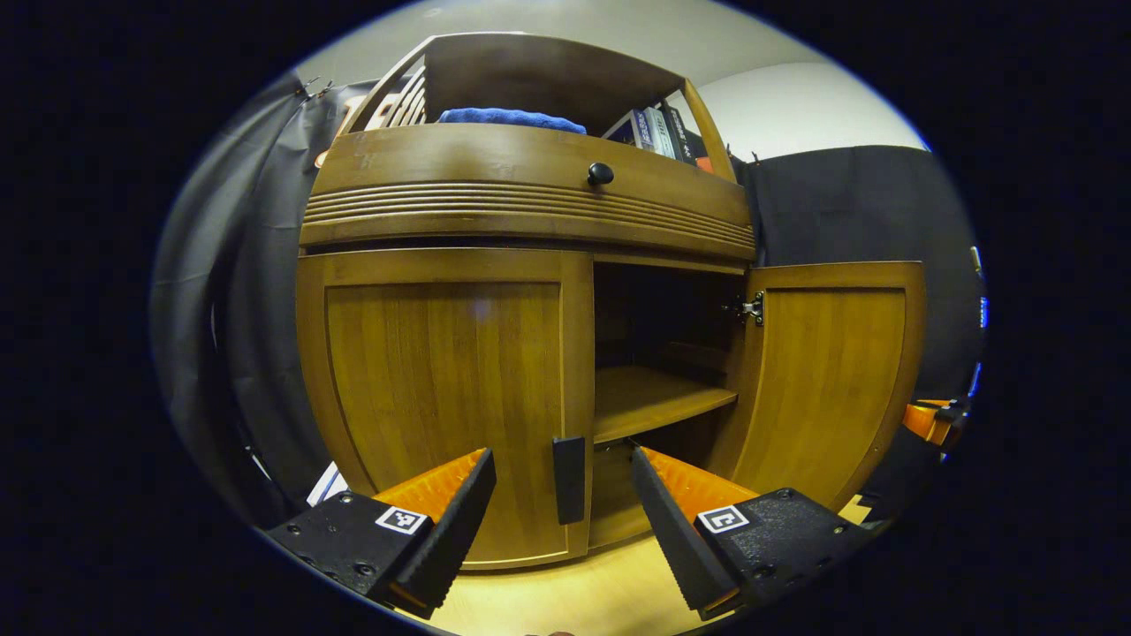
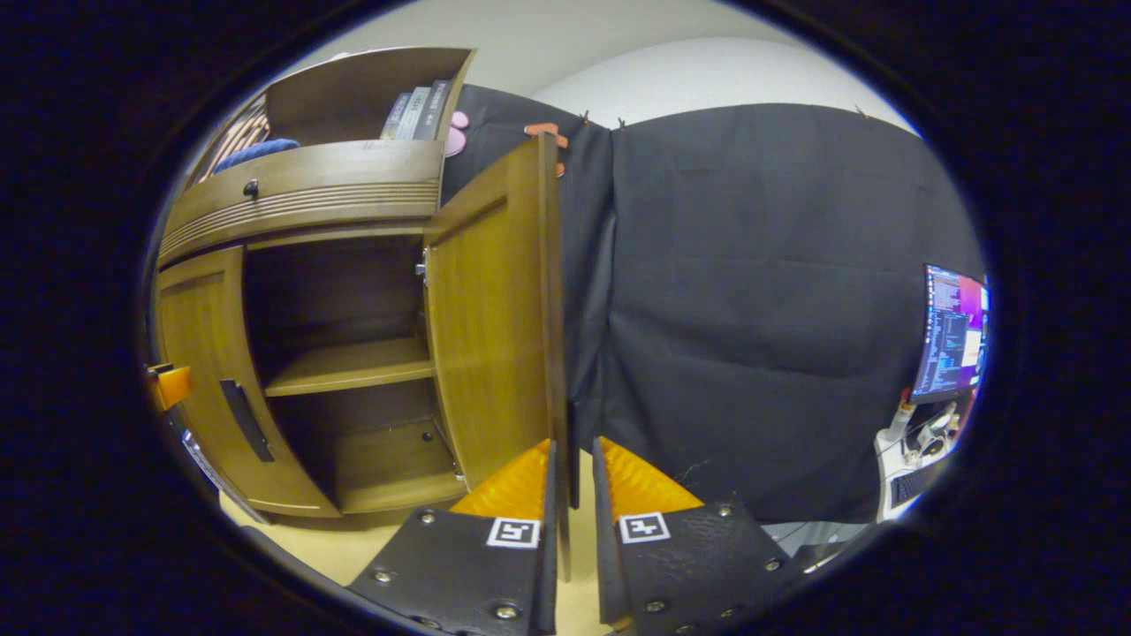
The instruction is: Open the right door of the double-door shoe cabinet with the right hand, and open the left door with the left hand.
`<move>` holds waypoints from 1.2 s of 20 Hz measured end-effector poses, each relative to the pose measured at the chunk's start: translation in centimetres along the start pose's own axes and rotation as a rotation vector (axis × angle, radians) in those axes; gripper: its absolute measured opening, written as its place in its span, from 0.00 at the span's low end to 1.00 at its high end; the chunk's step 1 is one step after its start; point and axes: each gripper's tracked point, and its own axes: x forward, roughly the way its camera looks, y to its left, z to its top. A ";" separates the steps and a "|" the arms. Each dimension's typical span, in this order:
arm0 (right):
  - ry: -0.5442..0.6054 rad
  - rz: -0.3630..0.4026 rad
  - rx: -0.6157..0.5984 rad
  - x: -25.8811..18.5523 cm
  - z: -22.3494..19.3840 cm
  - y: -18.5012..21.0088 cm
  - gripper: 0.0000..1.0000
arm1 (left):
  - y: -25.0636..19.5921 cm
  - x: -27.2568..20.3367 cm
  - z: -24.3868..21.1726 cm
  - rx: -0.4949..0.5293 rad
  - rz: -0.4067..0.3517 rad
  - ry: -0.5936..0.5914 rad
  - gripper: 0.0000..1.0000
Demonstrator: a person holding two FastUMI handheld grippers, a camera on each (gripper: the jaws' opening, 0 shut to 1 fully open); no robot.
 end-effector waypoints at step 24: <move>0.004 -0.120 -0.016 -6.9 0.8 -6.5 0.22 | -0.7 8.1 -3.6 0.109 0.024 0.028 0.86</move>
